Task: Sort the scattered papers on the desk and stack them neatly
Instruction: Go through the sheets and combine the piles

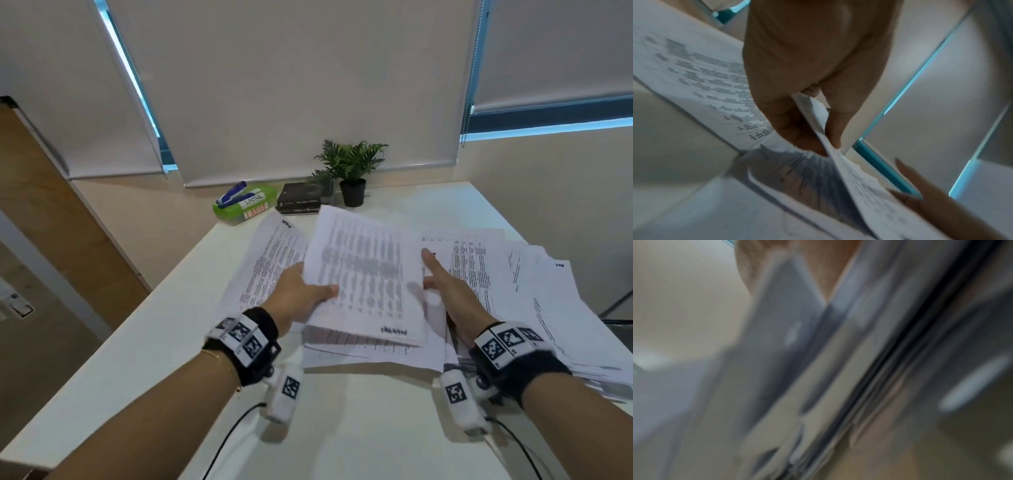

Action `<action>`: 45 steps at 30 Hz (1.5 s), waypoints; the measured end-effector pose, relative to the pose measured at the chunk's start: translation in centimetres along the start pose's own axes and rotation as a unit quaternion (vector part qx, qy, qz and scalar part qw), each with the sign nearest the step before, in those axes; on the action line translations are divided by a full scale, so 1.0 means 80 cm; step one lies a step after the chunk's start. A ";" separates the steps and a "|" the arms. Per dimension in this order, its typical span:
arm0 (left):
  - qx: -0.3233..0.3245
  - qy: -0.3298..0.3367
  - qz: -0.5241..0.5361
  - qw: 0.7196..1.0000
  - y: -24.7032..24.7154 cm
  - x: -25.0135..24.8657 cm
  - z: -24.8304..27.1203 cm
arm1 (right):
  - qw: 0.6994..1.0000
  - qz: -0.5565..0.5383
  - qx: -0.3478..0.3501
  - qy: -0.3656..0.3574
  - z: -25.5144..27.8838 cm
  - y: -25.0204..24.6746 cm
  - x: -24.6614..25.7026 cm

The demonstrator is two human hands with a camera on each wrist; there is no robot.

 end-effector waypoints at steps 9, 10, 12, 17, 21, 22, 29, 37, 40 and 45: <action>-0.194 -0.116 -0.410 0.884 -0.102 0.038 -0.050 | 0.997 0.068 -0.011 -0.045 -0.004 0.000 -0.009; -0.182 -0.171 -0.422 0.871 -0.123 0.051 -0.059 | 0.997 0.065 -0.013 -0.043 -0.006 0.000 -0.011; -0.152 -0.212 -0.430 0.864 -0.147 0.065 -0.065 | 0.997 0.060 -0.014 -0.037 -0.008 0.000 -0.012; -0.149 -0.205 -0.315 0.915 -0.150 0.058 -0.050 | 0.998 0.041 0.002 -0.045 -0.003 -0.004 -0.009; -0.190 -0.129 -0.210 0.950 -0.160 0.065 -0.050 | 0.996 0.046 0.037 -0.072 -0.001 -0.009 -0.010; -0.234 -0.087 -0.159 0.955 -0.163 0.060 -0.048 | 0.994 0.054 0.046 -0.079 -0.001 -0.008 -0.010; -0.297 0.134 0.176 0.929 -0.140 -0.036 -0.006 | 0.993 0.080 0.062 -0.053 -0.001 -0.007 -0.007; -0.105 0.014 0.002 0.994 0.009 0.000 0.004 | 0.998 0.034 0.052 -0.008 0.002 -0.007 0.005; -0.064 -0.018 -0.110 0.992 0.043 0.002 0.012 | 0.998 0.025 0.052 -0.004 -0.001 -0.005 0.003; -0.095 -0.052 -0.259 0.960 0.029 0.002 0.006 | 0.993 0.113 0.029 -0.029 -0.004 -0.001 -0.007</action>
Point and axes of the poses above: each hand's wrist, its own z-axis away from the middle knuckle, its own y-axis out of the palm, x = y × z, the point moved 2 cm from there along -z, towards the middle knuckle, and after that the axes turned 2 degrees about -y, right-handed, at the moved point
